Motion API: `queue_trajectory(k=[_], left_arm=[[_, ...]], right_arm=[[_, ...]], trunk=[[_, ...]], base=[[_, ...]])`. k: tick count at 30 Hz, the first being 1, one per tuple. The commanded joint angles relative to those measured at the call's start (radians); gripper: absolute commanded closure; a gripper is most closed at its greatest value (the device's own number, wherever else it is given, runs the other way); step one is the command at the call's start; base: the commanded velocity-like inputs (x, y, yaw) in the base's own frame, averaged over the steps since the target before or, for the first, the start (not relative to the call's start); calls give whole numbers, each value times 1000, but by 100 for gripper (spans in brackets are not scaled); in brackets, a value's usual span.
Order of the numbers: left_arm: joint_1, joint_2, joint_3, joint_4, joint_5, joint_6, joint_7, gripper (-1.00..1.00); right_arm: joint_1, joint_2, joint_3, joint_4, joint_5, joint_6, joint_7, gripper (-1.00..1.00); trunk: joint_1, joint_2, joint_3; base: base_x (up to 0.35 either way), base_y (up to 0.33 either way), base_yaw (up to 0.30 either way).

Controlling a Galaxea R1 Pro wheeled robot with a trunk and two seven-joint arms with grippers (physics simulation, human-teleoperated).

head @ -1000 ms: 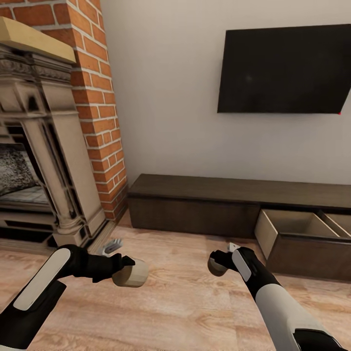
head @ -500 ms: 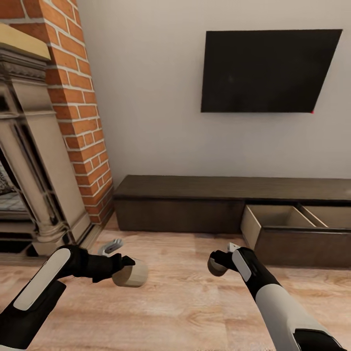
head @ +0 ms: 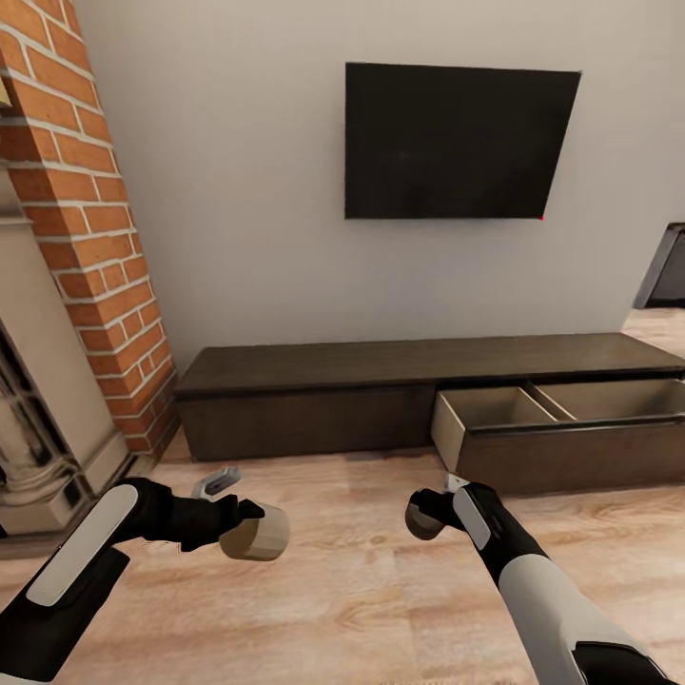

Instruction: Place each of the two pumpkins and all three candles from the living room inside a cabinet in the living room (use any cabinet), then make sure every cabinet is closed, and position the cauldron so it is next to a table in the living room.

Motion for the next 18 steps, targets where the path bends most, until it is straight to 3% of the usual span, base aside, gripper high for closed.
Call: queue_trajectory(k=[1, 18], left_arm=[[-1, 1, -1, -1, 10, 0, 8, 100], [-1, -7, -2, -1, 10, 0, 15, 100]], right_arm=[[-1, 1, -4, -2, -12, 3, -8, 100], [-1, 1, -4, -3, -12, 3, -8, 100]], trunk=[[0, -1, -1], [0, -1, -1]], base=[[0, 0, -282], [0, 0, -282]])
